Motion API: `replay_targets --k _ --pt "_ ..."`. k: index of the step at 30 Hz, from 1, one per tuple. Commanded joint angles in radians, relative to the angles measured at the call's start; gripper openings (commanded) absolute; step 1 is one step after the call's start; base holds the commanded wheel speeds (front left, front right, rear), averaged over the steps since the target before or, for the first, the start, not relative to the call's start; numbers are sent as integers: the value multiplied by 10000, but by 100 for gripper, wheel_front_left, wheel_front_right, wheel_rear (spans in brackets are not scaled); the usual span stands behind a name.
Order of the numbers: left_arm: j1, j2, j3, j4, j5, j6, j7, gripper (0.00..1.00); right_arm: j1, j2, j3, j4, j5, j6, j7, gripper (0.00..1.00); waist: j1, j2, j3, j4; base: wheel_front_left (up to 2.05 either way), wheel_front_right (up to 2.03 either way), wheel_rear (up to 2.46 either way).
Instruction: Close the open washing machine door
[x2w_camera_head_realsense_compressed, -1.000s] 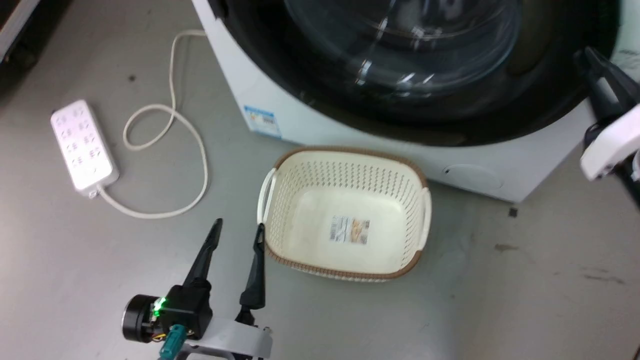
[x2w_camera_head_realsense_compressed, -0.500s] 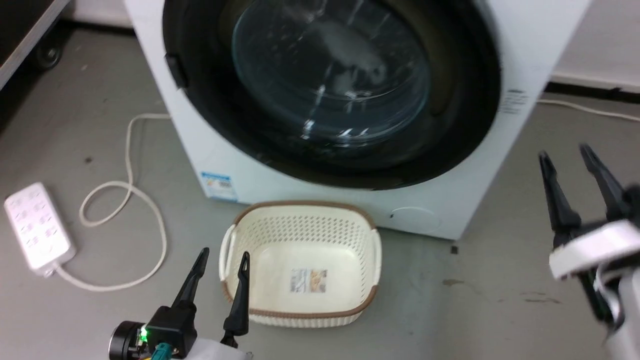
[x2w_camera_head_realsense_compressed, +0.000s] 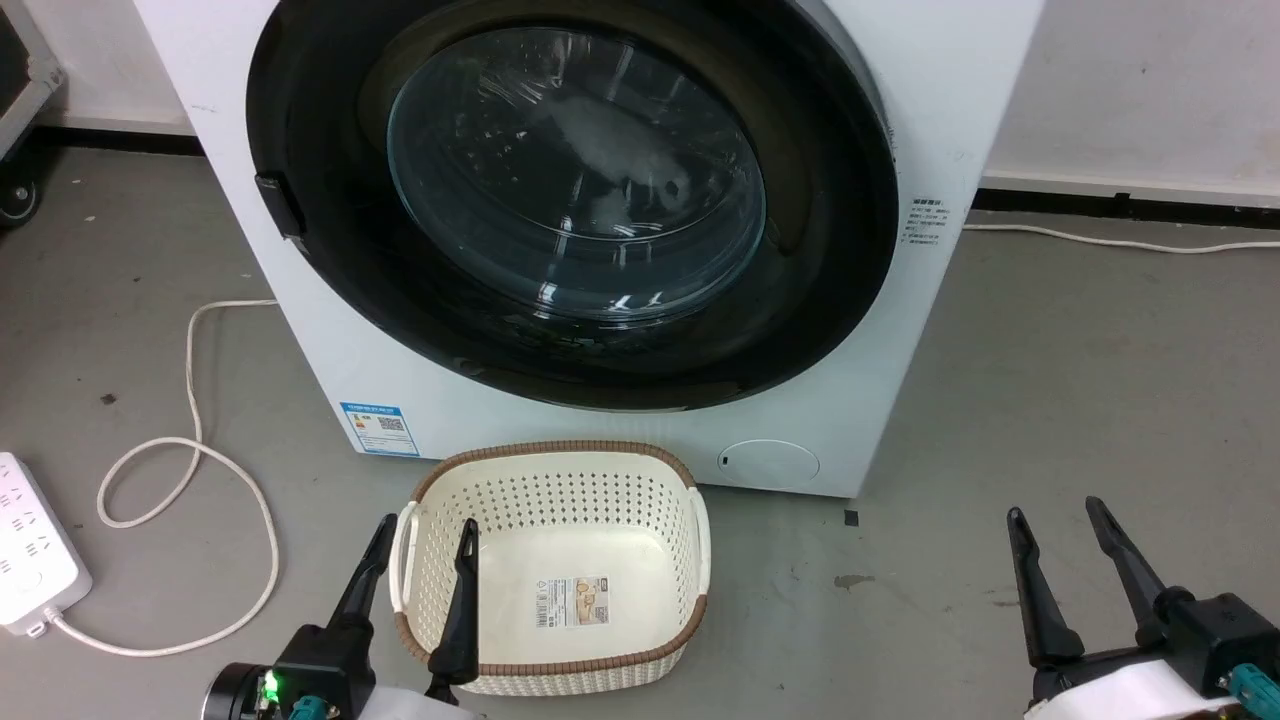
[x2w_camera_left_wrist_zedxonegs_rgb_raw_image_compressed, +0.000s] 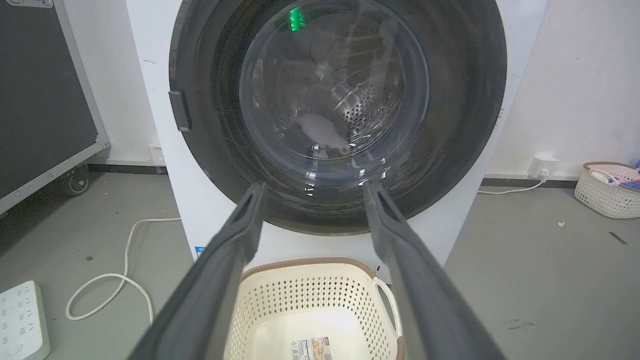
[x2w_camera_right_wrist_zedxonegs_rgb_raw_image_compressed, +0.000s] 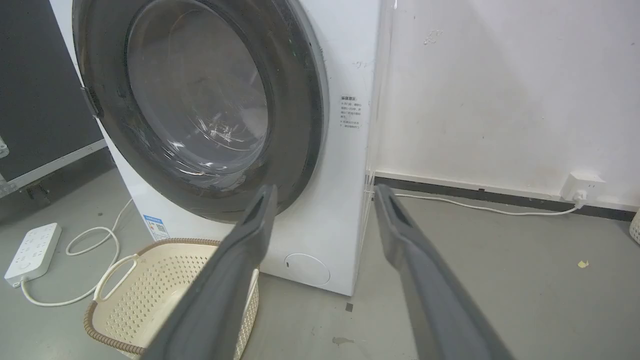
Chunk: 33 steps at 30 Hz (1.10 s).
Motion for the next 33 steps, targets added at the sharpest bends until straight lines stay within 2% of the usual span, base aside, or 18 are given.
replay_targets --k 1,7,8,33 --pt "101 -4 35 42 0 -17 -45 100 146 92 -36 -85 -55 -7 -56 100 0 0 1 -8 0 0 0" --pt "128 -47 59 161 4 -38 -45 100 236 222 -5 -95 -102 -7 -95 100 0 0 -3 -12 0 0 0" --pt "12 -27 29 146 12 0 10 0 105 176 -6 -35 -61 0 -54 0 0 0 -3 -15 0 0 0" --pt "-65 -67 187 17 213 62 459 0 50 194 130 -209 -172 -1 376 0 0 0 -40 -59 0 0 0"
